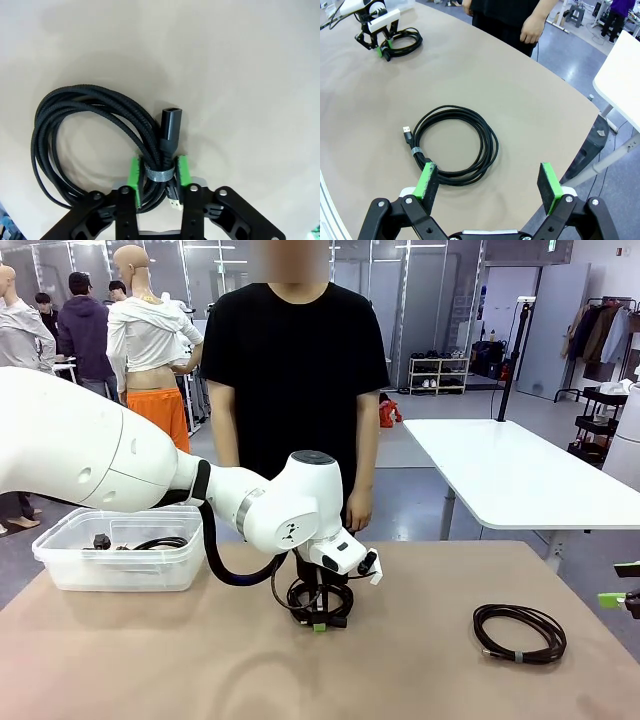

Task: Organize and store the cables.
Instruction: Place the USB Extension Cable into the Organizing box.

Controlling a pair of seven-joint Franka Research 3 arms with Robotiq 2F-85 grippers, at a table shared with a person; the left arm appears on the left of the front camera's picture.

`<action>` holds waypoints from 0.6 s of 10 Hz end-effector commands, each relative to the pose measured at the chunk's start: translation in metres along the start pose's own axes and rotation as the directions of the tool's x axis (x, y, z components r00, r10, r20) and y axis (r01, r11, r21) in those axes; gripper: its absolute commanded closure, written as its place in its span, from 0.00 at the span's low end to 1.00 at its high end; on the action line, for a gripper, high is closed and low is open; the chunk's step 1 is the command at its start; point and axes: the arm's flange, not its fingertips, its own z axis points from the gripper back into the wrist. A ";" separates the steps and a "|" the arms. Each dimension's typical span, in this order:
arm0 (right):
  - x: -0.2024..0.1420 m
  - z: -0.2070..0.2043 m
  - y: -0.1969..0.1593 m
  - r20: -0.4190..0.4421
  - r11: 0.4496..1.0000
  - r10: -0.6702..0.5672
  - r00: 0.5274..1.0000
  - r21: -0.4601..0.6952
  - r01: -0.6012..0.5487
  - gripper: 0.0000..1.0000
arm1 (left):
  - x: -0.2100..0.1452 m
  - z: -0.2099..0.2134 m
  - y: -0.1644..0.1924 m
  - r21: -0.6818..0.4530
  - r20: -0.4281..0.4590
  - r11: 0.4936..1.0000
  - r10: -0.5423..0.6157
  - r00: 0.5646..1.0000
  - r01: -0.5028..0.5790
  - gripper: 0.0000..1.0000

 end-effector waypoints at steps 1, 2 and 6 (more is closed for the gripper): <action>0.000 0.001 0.000 -0.002 1.000 0.005 1.000 -0.004 -0.005 0.00 | -0.002 0.006 0.001 -0.040 0.018 0.999 -0.013 1.000 0.014 1.00; 0.000 0.001 0.000 -0.002 1.000 0.005 1.000 -0.004 -0.005 0.00 | -0.003 0.012 0.000 -0.035 0.019 0.999 -0.015 1.000 0.016 1.00; 0.000 0.001 0.000 -0.002 1.000 0.005 1.000 -0.004 -0.005 0.00 | -0.031 0.073 -0.008 -0.013 0.031 0.994 -0.110 0.993 0.110 1.00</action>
